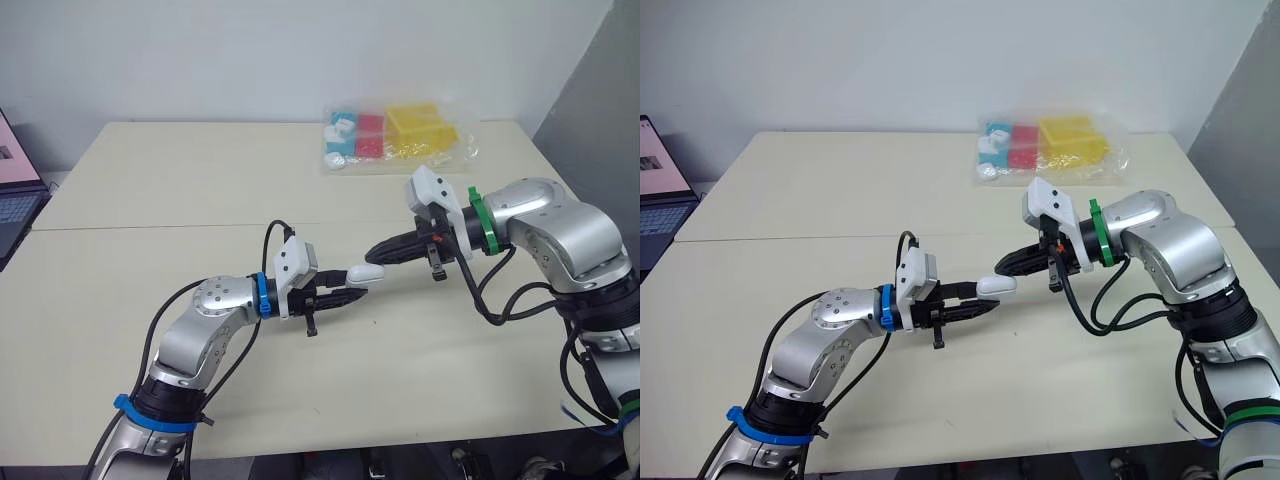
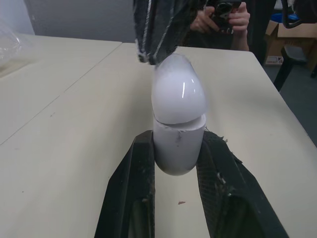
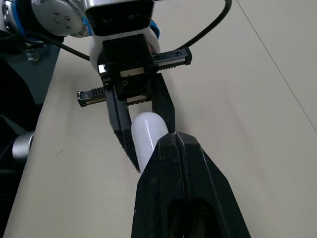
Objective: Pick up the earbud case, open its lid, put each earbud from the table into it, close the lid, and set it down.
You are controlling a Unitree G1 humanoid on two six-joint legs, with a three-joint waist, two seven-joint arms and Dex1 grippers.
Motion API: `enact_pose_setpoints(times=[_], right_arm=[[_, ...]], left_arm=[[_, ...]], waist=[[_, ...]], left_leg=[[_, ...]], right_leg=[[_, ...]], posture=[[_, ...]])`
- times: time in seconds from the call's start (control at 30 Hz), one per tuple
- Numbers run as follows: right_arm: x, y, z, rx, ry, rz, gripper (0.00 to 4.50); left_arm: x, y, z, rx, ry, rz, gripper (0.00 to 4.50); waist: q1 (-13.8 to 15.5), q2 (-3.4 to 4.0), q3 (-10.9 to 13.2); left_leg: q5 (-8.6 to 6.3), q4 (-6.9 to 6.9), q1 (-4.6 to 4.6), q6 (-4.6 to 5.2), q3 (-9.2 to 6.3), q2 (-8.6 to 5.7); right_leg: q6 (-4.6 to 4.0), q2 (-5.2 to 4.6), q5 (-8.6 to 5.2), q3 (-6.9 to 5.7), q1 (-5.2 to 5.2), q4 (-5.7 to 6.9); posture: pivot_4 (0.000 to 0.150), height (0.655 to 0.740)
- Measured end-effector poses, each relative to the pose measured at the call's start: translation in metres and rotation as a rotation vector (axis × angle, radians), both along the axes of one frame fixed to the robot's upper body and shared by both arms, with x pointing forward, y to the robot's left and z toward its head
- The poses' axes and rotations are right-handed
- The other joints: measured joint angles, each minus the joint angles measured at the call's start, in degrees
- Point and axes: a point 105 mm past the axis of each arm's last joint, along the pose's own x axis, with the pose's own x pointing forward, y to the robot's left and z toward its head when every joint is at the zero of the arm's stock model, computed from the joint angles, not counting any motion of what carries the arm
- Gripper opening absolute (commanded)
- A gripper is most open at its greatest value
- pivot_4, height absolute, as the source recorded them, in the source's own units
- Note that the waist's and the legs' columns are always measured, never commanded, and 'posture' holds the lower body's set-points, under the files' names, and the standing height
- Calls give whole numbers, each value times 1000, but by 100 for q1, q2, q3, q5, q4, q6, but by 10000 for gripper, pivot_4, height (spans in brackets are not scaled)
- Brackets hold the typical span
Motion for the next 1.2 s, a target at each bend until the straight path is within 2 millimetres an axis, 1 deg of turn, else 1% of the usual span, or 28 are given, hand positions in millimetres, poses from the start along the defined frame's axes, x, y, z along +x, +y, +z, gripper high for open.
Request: enact_pose_setpoints(times=[0.17,0.5,0.6,0.67,0.8,0.9,0.93,0.97,1.03,1.13,1.2], right_arm=[[-5,1,-2,-10,-10,12,0],[-9,0,-10,-29,3,10,0],[-11,0,-20,-46,45,5,0],[-12,-1,-24,-48,69,-1,0],[-13,-5,-20,-37,87,-15,0],[-24,-9,-9,-13,75,0,0],[-29,-14,-9,-31,46,-1,0],[-32,-22,-14,-69,18,-11,0],[-33,-33,-26,-124,-29,-42,0],[-32,-41,-43,-186,-130,-88,0],[-33,-42,-48,-200,-159,-99,0]], left_arm=[[0,-1,-1,4,1,1,7849],[2,0,-3,13,-1,23,7849],[2,0,-1,8,-8,24,7849],[2,0,-1,8,-10,23,7849],[2,0,0,5,-12,24,7849],[3,-1,-4,-1,65,40,7849],[3,-1,-7,5,109,45,7849],[3,1,-12,16,155,57,7849],[3,6,-20,43,237,79,7849],[5,6,-32,87,336,125,7849],[4,5,-38,109,380,133,7849]], waist=[[-1,0,0],[-1,0,0],[1,0,0],[0,0,0],[-1,0,0],[4,0,0],[5,0,0],[16,0,0],[15,0,0],[10,-1,0],[-4,-1,0]], left_leg=[[0,0,1,0,0,0],[0,0,1,0,0,0],[0,1,0,0,0,0],[0,1,1,0,0,-1],[0,1,1,0,0,-1],[0,0,-1,0,-3,0],[0,-1,-2,0,-5,-1],[0,0,-1,0,-6,-2],[0,0,0,0,-5,-4],[0,4,3,0,-4,-5],[0,3,8,-1,-4,-4]], right_leg=[[0,1,0,0,0,1],[0,0,0,-1,0,1],[0,0,0,-1,0,1],[0,0,0,2,0,1],[0,0,0,-1,0,1],[0,0,0,-1,0,0],[1,0,-1,-4,2,-2],[3,0,-2,-7,5,-5],[3,-2,-2,-1,3,-4],[5,-1,-1,1,4,1],[4,0,-1,3,4,6]], posture=[[1500,7400],[1500,7400],[1500,7400],[1500,7400],[1500,7400],[1500,7400],[1500,7400],[1500,7400],[1500,7400],[1500,7400],[1500,7400]])
